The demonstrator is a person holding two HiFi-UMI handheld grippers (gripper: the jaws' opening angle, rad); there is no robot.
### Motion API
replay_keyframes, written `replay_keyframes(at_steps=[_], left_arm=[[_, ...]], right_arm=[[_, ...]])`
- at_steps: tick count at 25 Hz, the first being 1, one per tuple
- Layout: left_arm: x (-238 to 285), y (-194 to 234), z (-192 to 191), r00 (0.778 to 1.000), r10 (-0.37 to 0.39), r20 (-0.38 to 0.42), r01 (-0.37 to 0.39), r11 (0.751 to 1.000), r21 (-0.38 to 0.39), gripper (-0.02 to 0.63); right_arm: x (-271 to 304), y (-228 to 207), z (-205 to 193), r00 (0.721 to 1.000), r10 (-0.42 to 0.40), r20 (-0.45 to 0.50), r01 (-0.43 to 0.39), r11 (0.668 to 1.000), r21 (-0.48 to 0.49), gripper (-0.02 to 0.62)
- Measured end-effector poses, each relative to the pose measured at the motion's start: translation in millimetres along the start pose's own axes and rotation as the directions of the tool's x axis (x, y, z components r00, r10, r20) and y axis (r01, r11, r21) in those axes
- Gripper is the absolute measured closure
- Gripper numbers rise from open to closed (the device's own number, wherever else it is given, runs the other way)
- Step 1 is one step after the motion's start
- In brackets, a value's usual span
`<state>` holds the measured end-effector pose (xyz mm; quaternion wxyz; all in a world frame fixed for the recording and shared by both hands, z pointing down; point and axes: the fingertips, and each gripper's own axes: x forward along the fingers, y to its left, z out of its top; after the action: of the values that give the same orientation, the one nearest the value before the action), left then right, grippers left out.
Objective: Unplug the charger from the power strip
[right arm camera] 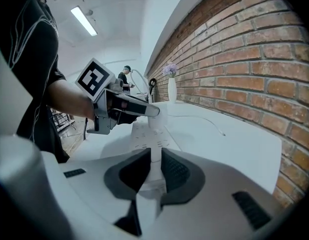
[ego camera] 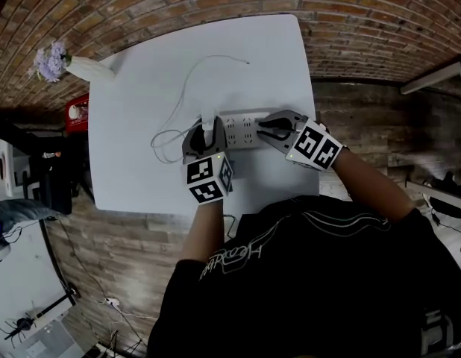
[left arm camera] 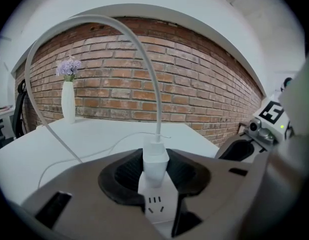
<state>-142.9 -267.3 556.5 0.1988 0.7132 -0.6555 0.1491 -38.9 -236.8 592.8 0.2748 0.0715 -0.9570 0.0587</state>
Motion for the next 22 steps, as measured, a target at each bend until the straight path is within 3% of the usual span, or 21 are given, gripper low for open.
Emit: replay_keyframes(at_steps=[7, 18, 22], left_arm=[[0.0, 2.1, -0.9, 0.999, -0.032, -0.038, 0.030, 0.998, -0.046, 0.469], [-4.1, -3.0, 3.7, 0.997, 0.043, -0.057, -0.039, 0.996, 0.074, 0.472], [-2.9, -0.4, 2.5, 0.998, 0.004, -0.067, -0.004, 1.000, 0.002, 0.471]], right_arm=[[0.6, 1.1, 0.0, 1.000, -0.003, 0.003, 0.003, 1.000, -0.009, 0.552], [0.0, 1.4, 1.3, 1.000, -0.019, 0.007, 0.019, 0.999, -0.026, 0.551], [0.0, 1.1, 1.3, 1.000, -0.020, 0.010, 0.020, 1.000, -0.018, 0.551]])
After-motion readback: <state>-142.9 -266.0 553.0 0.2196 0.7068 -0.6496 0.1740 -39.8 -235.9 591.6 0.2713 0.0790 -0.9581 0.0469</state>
